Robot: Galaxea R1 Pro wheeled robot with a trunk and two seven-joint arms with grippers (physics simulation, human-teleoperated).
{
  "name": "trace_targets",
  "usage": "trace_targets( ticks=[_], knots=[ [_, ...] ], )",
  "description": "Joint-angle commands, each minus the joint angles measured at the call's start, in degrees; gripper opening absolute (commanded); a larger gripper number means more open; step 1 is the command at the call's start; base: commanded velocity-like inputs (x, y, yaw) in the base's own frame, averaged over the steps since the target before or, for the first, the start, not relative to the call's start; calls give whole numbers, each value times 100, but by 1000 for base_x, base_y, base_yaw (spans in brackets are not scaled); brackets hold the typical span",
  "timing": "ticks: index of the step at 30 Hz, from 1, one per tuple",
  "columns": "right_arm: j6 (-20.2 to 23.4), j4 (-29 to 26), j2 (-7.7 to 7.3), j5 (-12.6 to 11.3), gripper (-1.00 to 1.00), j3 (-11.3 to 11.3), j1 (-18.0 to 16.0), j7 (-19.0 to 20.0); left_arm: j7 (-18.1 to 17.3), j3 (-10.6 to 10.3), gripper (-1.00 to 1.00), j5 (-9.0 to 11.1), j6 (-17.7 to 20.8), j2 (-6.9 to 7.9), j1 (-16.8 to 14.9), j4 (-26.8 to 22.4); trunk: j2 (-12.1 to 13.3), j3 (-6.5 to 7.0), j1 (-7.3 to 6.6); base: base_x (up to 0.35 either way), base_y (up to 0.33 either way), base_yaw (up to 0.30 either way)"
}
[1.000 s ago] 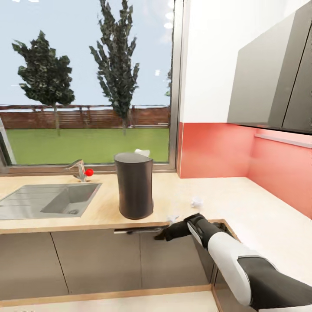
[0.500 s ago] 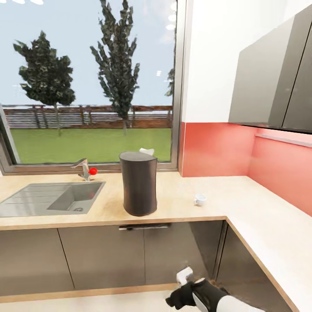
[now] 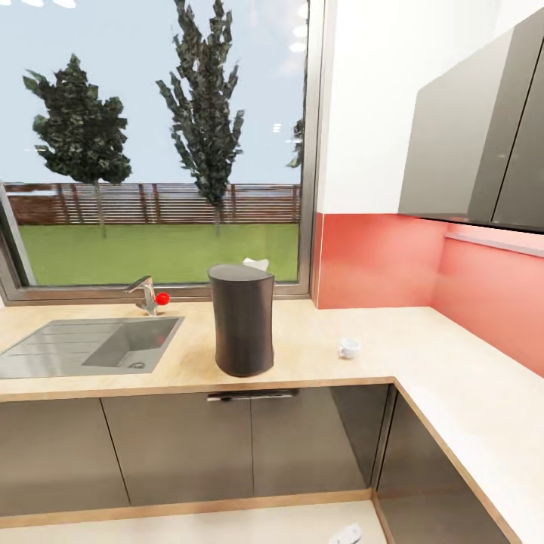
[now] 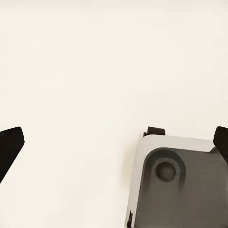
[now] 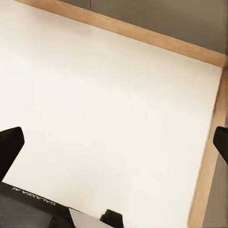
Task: Set up a coffee station on the kitchen countertop: keep the coffee maker on the countertop, move the bottle of coffee from the kitchen shelf to the counter next to the coffee maker, place a paper coffee filter on top of the coffee maker, put the saucer next to the coffee maker with the coffee cup on the saucer, and place the electric kettle next to the coffee maker.
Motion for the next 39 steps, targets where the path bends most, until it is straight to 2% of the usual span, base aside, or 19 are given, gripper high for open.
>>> trace_targets(
  ticks=[1, 5, 11, 30, 39],
  knots=[
    [-13, 2, -7, 13, 100, -17, 0, 4, -6, 15, 100, 45, -23, -4, -2, 6, -4, -2, 2, 0, 0, 0],
    [-16, -3, -27, -17, 100, -36, 1, -15, -6, 32, 100, 48, -30, -119, -2, 5, -4, -2, 2, 0, 0, 0],
    [-20, 2, -44, -17, 100, -34, 46, -16, -6, 26, 100, 48, -33, -145, 32, 62, -4, -2, 2, 0, 1, 124],
    [-34, 2, -128, -19, 100, -38, 71, -16, -9, 36, 100, 111, -47, -137, 27, 164, -4, -2, 2, 103, 298, 276],
    [-26, 2, -130, -15, 100, -35, 71, -9, -14, 26, 100, 109, -59, -142, 28, 164, -4, -2, 2, 230, 268, 43]
  ],
)
